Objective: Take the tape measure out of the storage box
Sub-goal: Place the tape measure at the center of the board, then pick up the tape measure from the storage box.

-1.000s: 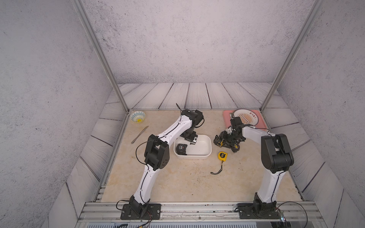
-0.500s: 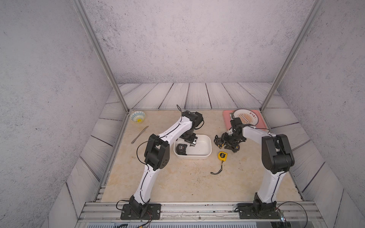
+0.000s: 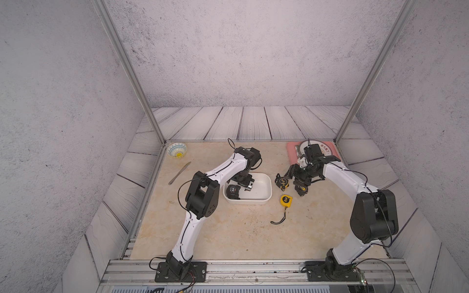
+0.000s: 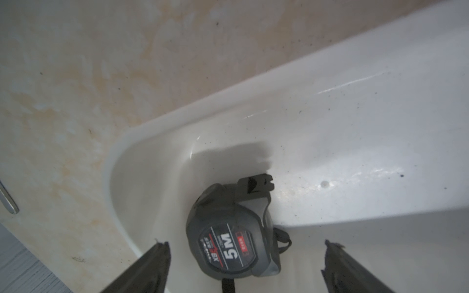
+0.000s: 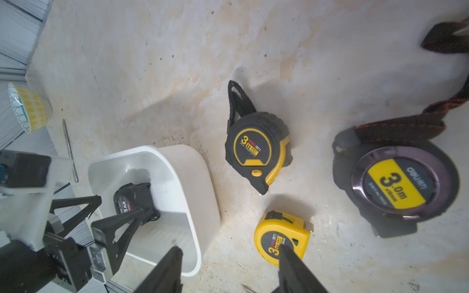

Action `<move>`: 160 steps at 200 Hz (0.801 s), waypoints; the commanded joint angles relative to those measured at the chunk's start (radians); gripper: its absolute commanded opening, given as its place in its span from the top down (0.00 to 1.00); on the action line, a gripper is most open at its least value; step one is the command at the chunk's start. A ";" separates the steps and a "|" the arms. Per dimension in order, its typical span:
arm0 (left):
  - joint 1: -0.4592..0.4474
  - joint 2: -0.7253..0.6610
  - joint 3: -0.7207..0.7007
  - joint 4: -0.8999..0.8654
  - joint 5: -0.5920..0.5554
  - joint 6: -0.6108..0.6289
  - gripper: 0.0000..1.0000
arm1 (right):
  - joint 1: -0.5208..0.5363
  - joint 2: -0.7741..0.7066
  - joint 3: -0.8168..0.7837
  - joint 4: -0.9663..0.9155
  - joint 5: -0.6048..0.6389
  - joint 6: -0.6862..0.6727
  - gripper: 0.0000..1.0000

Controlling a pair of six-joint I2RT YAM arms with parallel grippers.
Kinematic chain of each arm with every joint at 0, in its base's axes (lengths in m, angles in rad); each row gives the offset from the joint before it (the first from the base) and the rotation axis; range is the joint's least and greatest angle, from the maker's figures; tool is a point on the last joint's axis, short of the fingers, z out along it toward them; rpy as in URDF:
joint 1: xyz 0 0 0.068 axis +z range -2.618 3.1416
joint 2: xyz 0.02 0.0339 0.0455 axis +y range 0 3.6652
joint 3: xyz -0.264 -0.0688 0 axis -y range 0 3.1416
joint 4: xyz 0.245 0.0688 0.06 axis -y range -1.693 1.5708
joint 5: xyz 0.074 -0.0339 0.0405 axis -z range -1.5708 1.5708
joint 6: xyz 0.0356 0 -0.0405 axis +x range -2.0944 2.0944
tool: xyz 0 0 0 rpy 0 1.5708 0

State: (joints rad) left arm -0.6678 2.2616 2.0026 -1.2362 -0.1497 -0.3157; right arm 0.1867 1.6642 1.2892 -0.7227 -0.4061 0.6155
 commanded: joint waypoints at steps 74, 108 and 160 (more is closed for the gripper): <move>0.019 -0.019 -0.109 0.080 -0.018 0.042 0.02 | 0.000 -0.055 0.018 -0.049 -0.018 -0.026 0.37; 0.023 -0.013 -0.126 0.092 -0.014 0.046 0.01 | -0.001 -0.059 0.016 -0.043 -0.018 -0.015 0.37; 0.025 -0.008 -0.131 0.101 -0.008 0.047 0.06 | 0.000 -0.051 0.015 -0.039 -0.023 -0.007 0.37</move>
State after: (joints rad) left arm -0.6498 2.2616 1.8751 -1.1305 -0.1532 -0.2737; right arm 0.1867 1.6630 1.2892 -0.7479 -0.4175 0.6075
